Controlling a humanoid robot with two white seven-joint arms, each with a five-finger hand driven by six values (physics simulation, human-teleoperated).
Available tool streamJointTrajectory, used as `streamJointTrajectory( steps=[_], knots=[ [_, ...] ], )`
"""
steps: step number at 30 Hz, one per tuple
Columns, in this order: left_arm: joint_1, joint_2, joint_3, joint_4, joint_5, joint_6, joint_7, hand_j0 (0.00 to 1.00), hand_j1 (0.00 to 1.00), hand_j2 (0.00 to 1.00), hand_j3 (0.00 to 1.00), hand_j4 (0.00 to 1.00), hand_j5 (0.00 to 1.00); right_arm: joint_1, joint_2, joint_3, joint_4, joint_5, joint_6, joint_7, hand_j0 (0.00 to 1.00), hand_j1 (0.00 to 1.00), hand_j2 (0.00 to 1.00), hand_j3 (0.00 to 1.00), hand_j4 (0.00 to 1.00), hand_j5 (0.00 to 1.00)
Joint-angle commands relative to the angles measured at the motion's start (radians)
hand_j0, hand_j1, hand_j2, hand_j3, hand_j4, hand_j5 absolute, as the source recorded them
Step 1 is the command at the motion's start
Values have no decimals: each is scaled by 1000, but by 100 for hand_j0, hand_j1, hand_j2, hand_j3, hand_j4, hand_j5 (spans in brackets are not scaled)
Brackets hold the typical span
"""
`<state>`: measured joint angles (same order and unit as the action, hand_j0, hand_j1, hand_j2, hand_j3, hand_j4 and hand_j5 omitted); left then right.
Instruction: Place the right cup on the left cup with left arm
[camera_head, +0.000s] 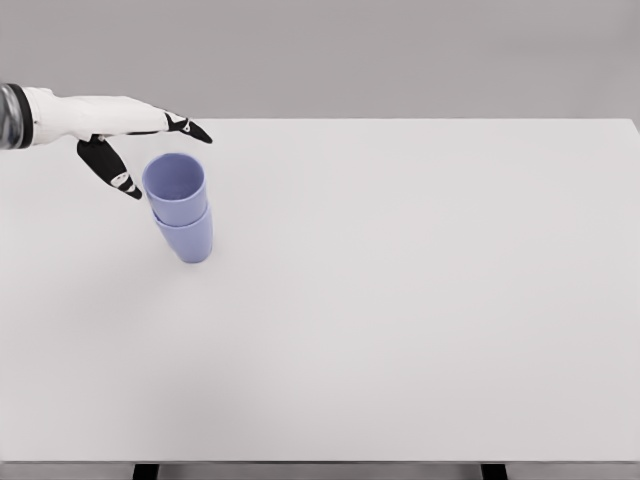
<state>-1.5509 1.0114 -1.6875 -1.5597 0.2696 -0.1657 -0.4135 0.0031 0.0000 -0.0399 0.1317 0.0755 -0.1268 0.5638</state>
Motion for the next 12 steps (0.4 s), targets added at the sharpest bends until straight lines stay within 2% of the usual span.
streamJointTrajectory(
  steps=[1,2,4,7,9,11,12],
  knots=[
    [0,6,2,-3,2,0,-1,96,96,96,96,96,96,0,0,0,0,1,-1,1,100,100,100,100,100,100],
    [-3,16,32,-29,3,-3,-1,100,100,100,100,100,100,0,0,0,0,1,-1,1,100,100,100,100,100,100],
    [-3,118,135,-197,29,-50,-2,100,100,100,100,100,100,0,0,0,0,1,-1,1,100,100,100,100,100,100],
    [5,119,144,-206,54,-414,-2,100,100,100,100,100,100,0,0,0,0,1,-1,1,100,100,100,100,100,100],
    [14,98,157,-206,91,-445,-2,100,100,100,100,100,100,0,0,0,0,1,-1,1,100,100,100,100,100,100],
    [43,18,160,-206,112,-445,-1,100,100,100,100,100,100,0,0,0,0,1,-2,1,100,100,100,100,100,100],
    [48,4,160,-206,118,-445,-1,100,100,100,100,100,100,0,0,0,0,1,-1,1,100,100,100,100,100,100]
  ],
)
